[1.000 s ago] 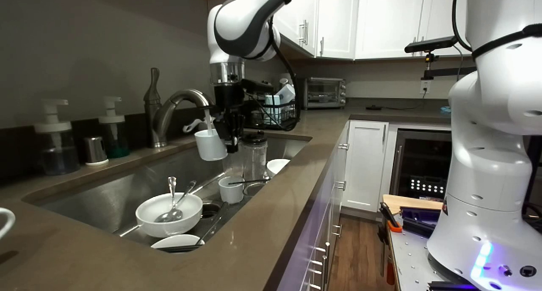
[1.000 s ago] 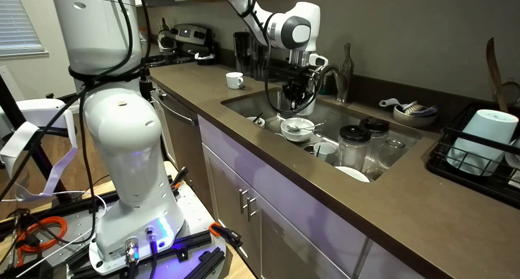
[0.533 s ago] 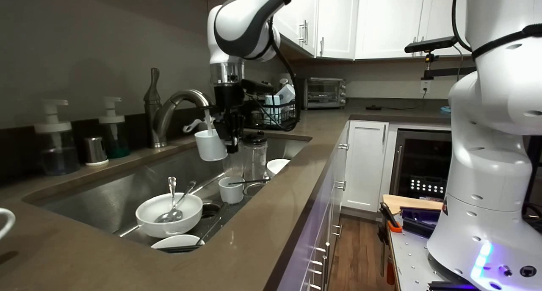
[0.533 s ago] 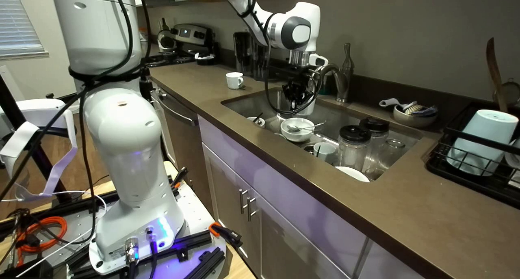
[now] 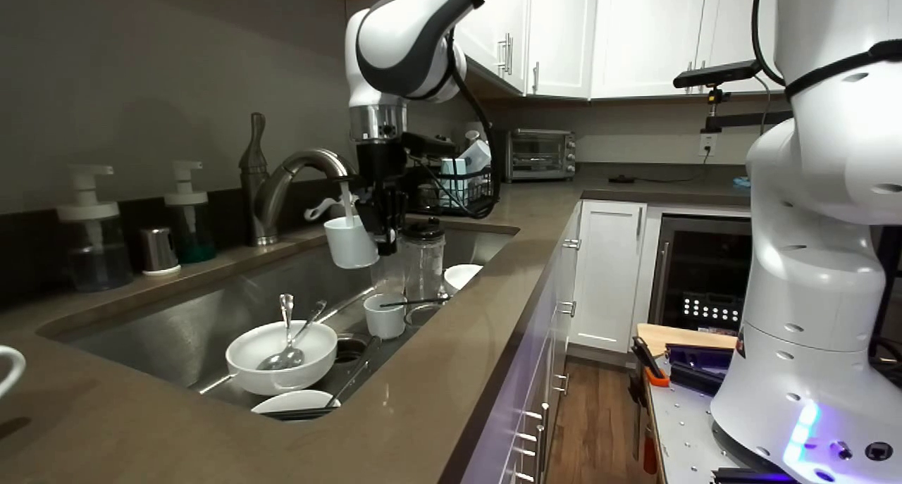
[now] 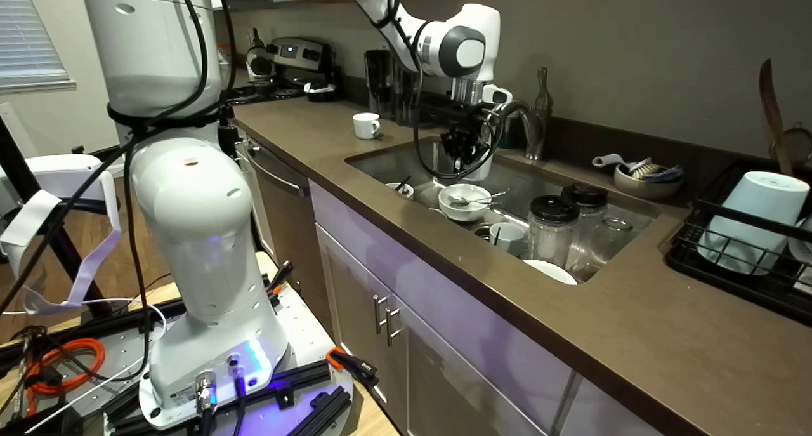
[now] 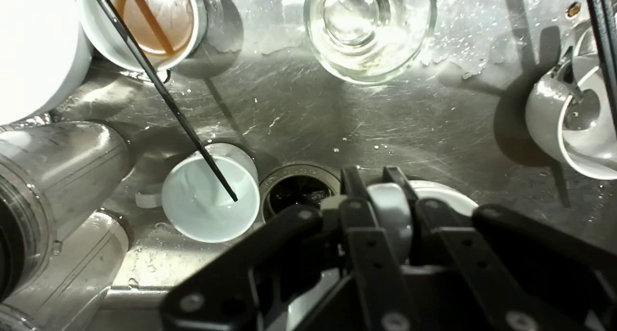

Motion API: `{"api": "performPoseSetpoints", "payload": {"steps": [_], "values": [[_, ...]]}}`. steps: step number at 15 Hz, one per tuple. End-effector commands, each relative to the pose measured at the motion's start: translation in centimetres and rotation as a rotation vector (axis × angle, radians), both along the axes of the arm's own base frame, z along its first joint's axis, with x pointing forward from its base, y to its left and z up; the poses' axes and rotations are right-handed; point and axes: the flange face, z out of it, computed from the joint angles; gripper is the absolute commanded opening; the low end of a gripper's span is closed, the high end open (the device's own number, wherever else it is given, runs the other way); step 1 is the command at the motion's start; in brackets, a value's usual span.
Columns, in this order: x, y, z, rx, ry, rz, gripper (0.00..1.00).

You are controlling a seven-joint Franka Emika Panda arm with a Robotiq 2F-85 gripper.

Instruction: Pick up the white mug then pour some water into it and put it to the right side of the sink.

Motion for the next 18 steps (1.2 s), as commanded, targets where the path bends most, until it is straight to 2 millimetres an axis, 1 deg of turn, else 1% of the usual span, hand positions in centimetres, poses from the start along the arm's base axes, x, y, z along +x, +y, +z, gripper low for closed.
{"api": "performPoseSetpoints", "payload": {"steps": [1,10,11,13,18], "values": [[0.0,0.0,0.0,0.0,0.001,0.0,0.15],[0.0,0.0,0.0,0.0,0.002,0.0,0.15],[0.0,0.0,0.0,0.0,0.002,0.0,0.06],[-1.1,0.2,-0.6,-0.003,0.022,0.009,0.06],[-6.7,0.1,-2.3,-0.007,0.094,-0.02,0.06]]}}
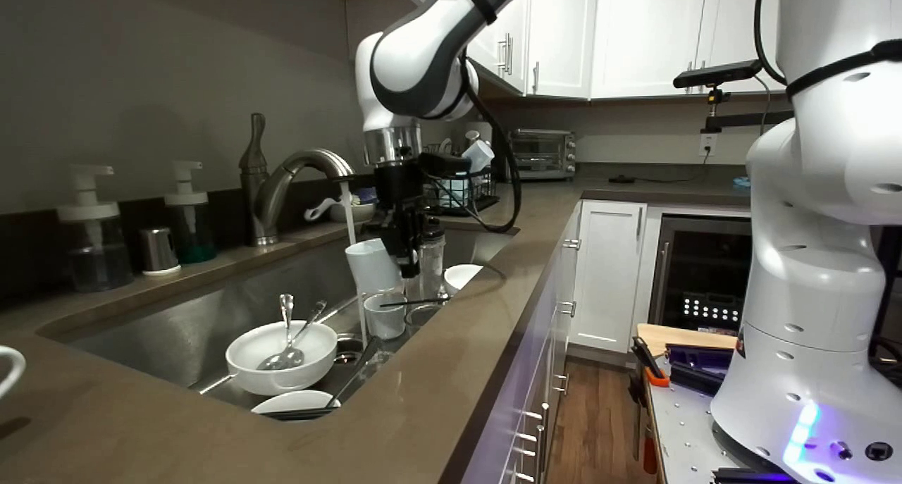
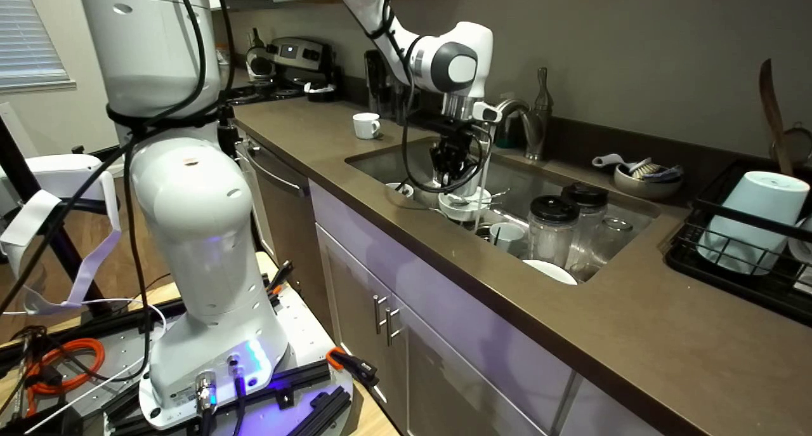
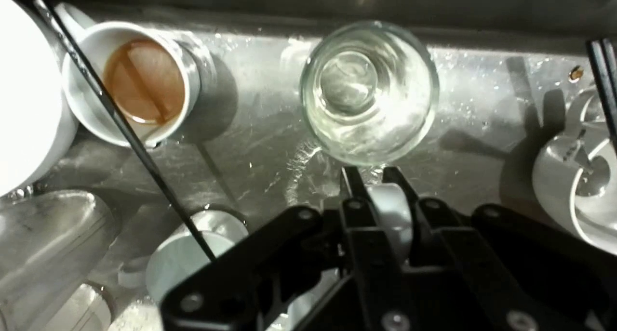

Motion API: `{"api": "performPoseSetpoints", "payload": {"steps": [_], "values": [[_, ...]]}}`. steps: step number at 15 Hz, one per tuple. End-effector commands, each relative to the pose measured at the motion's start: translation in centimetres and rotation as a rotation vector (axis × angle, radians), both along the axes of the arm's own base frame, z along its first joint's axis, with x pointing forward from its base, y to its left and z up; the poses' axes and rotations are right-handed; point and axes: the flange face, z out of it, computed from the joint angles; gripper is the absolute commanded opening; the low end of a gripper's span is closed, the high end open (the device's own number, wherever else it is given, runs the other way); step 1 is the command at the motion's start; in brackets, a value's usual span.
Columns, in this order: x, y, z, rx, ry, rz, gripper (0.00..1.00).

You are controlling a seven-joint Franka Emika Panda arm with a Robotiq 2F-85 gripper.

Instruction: Pick up the white mug then pour some water into it and put it to the right side of the sink.

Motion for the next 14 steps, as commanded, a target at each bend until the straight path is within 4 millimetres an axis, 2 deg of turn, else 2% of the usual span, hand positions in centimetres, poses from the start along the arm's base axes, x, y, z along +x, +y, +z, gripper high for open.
{"api": "performPoseSetpoints", "payload": {"steps": [1,3,7,10,14], "values": [[-4.6,-0.1,1.0,-0.015,0.015,-0.031,0.06],[-6.3,-0.3,1.1,-0.039,0.012,-0.054,0.06],[-7.9,-0.9,2.0,-0.132,-0.046,-0.114,0.06],[-8.3,-1.8,2.8,-0.157,-0.067,-0.151,0.06],[-7.8,-4.4,3.9,-0.145,-0.092,-0.209,0.06]]}}
